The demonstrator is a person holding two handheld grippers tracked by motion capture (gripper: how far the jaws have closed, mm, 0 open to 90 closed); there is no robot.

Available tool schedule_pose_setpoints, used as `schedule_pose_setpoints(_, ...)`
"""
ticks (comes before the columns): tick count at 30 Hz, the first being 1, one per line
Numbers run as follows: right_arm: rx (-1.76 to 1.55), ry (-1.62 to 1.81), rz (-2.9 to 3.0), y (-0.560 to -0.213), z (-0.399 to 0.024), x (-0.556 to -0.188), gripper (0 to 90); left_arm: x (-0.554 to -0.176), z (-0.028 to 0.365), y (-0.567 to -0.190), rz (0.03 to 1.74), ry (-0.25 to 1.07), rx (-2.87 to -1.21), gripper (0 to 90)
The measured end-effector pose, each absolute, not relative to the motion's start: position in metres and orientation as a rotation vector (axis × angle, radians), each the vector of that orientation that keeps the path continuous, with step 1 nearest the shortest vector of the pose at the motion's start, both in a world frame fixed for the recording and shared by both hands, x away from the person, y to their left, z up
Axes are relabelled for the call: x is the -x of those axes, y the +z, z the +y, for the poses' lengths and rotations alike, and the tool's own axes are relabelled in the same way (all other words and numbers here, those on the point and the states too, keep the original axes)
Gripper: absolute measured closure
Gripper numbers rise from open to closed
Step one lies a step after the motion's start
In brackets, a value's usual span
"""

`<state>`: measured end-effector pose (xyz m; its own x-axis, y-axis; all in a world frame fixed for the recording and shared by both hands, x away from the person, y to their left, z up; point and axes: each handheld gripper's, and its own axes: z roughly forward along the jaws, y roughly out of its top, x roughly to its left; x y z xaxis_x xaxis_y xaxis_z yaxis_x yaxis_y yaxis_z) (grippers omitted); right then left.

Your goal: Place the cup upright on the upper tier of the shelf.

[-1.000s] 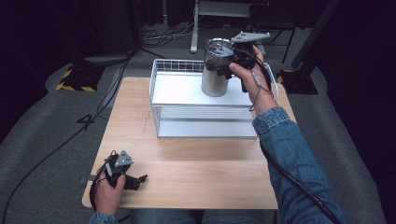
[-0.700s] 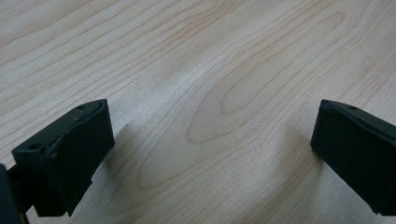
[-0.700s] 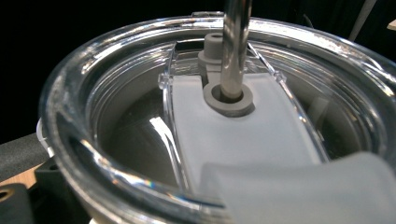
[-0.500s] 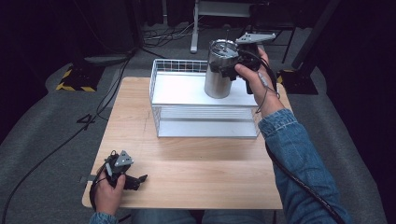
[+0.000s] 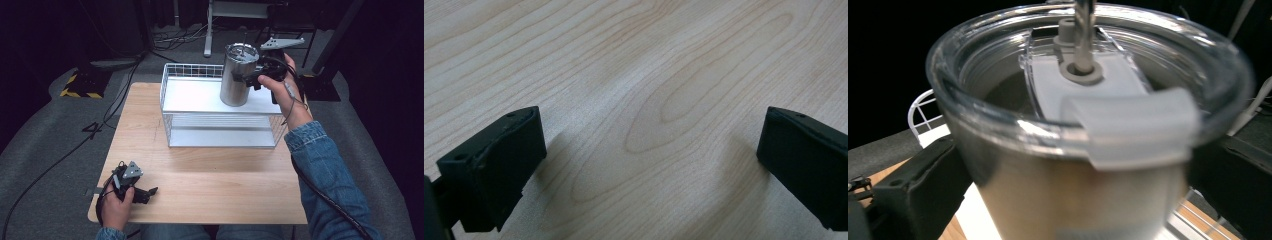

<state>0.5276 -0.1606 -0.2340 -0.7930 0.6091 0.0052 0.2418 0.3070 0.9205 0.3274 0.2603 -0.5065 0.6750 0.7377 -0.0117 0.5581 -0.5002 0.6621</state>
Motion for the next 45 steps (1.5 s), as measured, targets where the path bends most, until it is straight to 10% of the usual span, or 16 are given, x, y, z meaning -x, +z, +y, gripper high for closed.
schedule_pose_setpoints(45, -0.679, 1.437, 2.235, -0.243, -0.26, -0.411, 0.4, -0.33, 0.259, -0.507, 1.001, 0.354, -2.237, 0.0)
